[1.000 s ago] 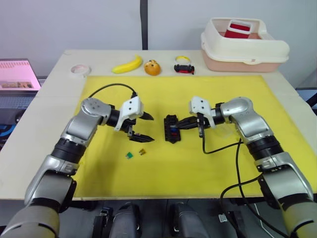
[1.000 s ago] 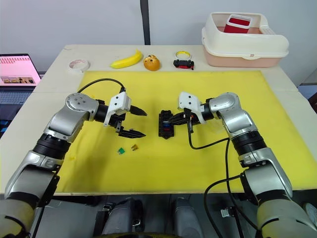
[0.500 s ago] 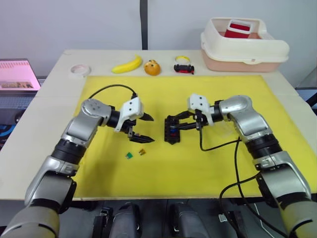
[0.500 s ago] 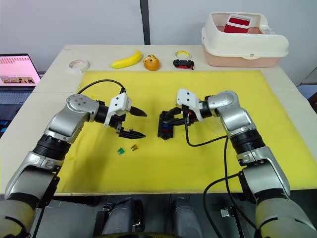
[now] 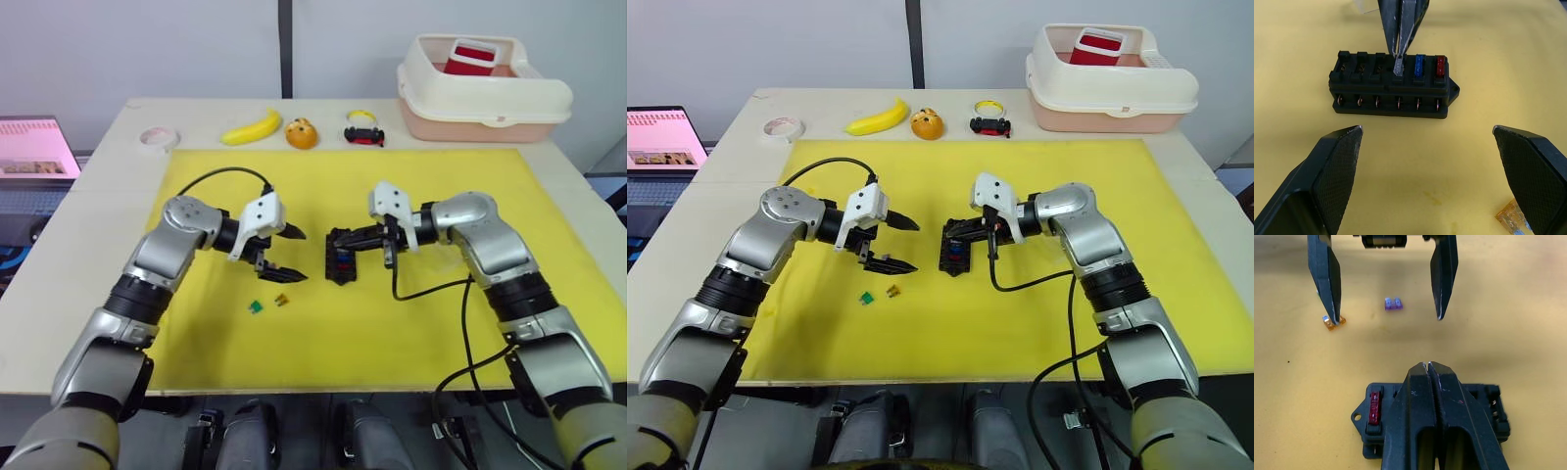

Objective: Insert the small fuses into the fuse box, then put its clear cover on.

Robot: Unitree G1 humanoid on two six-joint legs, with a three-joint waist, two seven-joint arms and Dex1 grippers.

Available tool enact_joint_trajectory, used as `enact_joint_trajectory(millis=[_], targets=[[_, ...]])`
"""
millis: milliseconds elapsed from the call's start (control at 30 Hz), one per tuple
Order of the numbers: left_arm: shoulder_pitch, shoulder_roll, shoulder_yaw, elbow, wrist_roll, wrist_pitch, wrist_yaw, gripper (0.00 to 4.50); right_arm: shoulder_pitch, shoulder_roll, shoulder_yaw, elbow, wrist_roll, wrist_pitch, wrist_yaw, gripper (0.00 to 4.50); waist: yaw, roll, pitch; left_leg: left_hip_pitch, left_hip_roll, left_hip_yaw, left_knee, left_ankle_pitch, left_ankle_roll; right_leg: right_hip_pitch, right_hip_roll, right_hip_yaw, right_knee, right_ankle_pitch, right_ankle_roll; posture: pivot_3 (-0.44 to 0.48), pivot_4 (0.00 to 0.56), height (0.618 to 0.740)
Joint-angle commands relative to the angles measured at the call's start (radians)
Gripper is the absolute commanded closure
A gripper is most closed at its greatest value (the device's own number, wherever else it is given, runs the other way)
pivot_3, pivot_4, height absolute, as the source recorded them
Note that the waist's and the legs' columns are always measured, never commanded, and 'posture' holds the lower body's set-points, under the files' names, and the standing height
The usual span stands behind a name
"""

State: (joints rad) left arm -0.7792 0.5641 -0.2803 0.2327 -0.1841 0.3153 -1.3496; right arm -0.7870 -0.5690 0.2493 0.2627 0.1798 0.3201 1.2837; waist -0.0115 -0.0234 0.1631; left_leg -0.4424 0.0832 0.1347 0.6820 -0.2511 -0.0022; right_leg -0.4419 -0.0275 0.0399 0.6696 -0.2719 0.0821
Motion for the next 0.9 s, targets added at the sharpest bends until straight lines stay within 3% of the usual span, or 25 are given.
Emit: enact_joint_trajectory(millis=[33, 267, 567, 733, 900], targets=[[-0.02, 0.004, 0.011, -0.015, -0.001, -0.012, -0.005, 0.0, 0.004, 0.001, -0.024, -0.01, 0.01, -0.009, -0.007, 4.46, 0.0, 0.0, 0.0, 0.0, 0.0, 0.0, 0.0, 0.0, 0.0, 0.0, 0.0, 0.0, 0.0, 0.0, 0.0, 0.0, 0.15, 0.739], [-0.019, 0.007, 0.01, -0.019, 0.0, -0.009, -0.008, 0.0, 0.036, 0.005, 0.008, 0.097, -0.04, -0.078, -0.017, 4.46, 0.0, 0.0, 0.0, 0.0, 0.0, 0.0, 0.0, 0.0, 0.0, 0.001, 0.0, 0.0, 0.0, 0.0, 0.0, 0.0, 0.15, 0.739], [-0.016, 0.015, 0.017, -0.035, -0.014, 0.007, -0.016, 0.0, 0.026, -0.004, -0.018, 0.023, -0.001, -0.025, -0.014, 4.46, 0.001, 0.0, 0.0, 0.001, 0.0, 0.0, 0.0, 0.0, 0.0, 0.001, 0.0, 0.0, 0.0, 0.0, 0.0, 0.0, 0.15, 0.739], [-0.043, 0.05, 0.098, -0.093, -0.139, 0.154, -0.066, 0.0, 0.025, -0.06, -0.125, -0.174, 0.115, 0.124, -0.019, 4.46, 0.0, 0.0, 0.0, 0.0, 0.0, 0.0, 0.0, 0.0, 0.0, 0.0, 0.0, 0.0, 0.0, 0.0, 0.0, 0.0, 0.15, 0.739], [-0.024, 0.214, 0.129, -0.111, -0.17, 0.18, -0.185, 0.0, 0.153, -0.205, -0.274, -0.406, 0.216, 0.239, -0.039, 4.46, 0.001, 0.001, 0.0, 0.0, 0.0, -0.001, -0.001, 0.0, 0.0, 0.0, 0.0, 0.0, 0.0, 0.0, 0.0, 0.0, 0.15, 0.739]])
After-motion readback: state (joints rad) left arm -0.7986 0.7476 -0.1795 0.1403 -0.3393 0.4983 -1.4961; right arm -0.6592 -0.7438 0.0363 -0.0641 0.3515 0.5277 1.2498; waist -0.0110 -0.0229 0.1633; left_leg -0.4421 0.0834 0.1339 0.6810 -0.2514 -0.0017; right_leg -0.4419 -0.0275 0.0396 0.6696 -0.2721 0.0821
